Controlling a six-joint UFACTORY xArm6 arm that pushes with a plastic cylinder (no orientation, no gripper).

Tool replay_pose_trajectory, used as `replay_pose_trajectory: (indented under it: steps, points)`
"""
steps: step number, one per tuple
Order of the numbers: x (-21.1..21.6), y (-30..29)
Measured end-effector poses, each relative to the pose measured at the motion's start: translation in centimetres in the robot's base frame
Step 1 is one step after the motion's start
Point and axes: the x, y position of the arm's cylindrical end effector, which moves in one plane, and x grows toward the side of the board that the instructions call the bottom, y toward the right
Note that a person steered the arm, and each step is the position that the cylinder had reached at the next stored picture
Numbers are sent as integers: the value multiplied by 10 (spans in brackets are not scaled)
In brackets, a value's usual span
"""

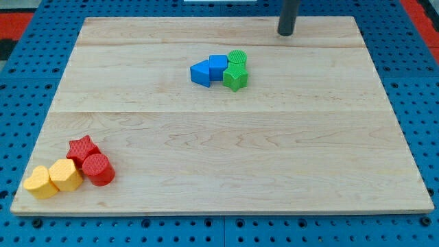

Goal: Push green circle and green star a bit down

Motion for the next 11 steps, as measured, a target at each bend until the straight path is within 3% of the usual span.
replay_pose_trajectory:
  steps: [4, 9, 11]
  points:
    - [28, -69]
    - [77, -95]
    - [76, -102]
